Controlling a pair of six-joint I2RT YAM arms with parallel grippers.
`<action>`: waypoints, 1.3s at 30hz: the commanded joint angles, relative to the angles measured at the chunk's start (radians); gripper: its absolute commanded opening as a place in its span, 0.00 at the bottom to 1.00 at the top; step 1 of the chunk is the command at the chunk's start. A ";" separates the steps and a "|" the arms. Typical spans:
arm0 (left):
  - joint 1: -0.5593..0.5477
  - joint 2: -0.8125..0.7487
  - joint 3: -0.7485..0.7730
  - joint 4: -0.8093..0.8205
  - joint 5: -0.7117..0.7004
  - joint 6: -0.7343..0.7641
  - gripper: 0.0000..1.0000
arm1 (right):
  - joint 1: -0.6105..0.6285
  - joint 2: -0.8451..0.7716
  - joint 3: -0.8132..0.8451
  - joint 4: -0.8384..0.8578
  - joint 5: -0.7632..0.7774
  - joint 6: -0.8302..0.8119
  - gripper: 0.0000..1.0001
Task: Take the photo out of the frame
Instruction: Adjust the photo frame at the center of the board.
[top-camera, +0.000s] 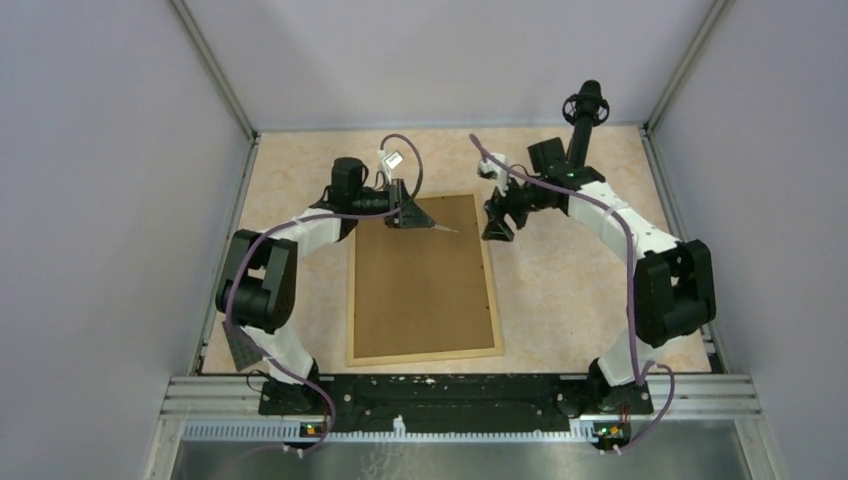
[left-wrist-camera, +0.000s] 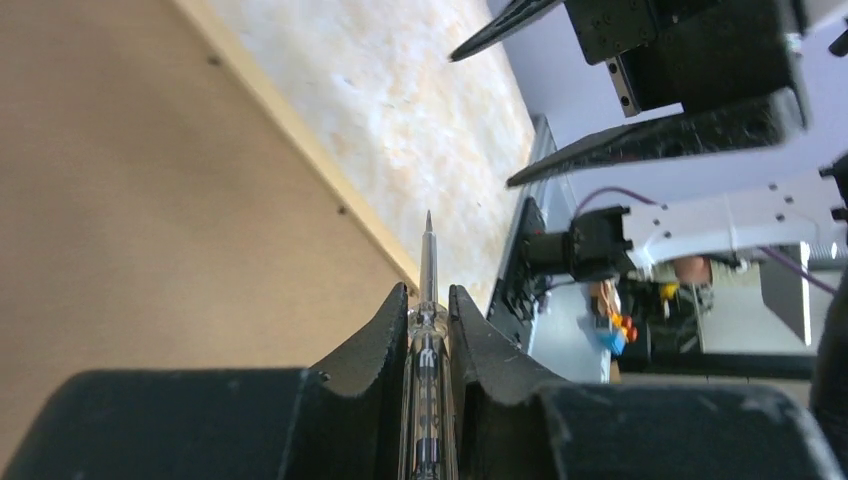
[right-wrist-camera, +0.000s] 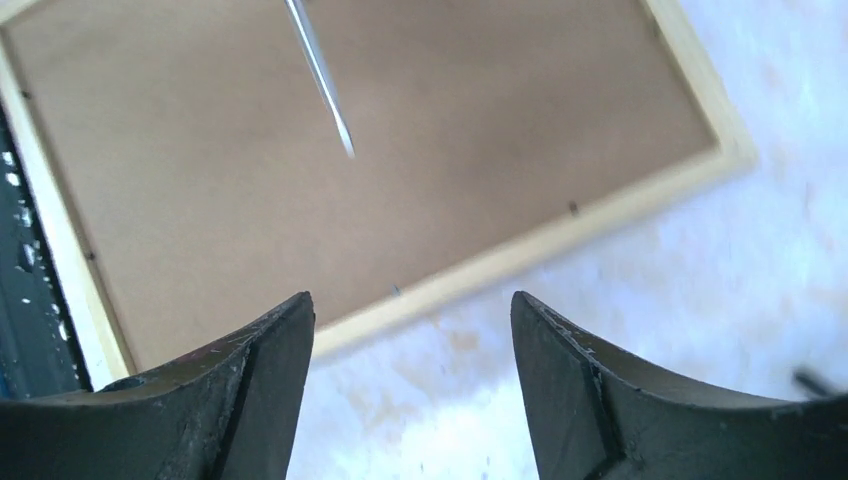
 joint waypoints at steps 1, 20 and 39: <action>0.033 0.038 -0.016 0.124 -0.073 -0.032 0.00 | -0.097 0.016 -0.100 -0.048 0.020 0.030 0.69; 0.032 0.259 0.069 0.249 -0.179 -0.019 0.00 | -0.052 0.234 -0.206 0.045 0.005 0.112 0.61; 0.031 0.222 -0.008 0.282 -0.129 0.144 0.00 | -0.009 0.097 -0.228 0.127 -0.034 0.268 0.59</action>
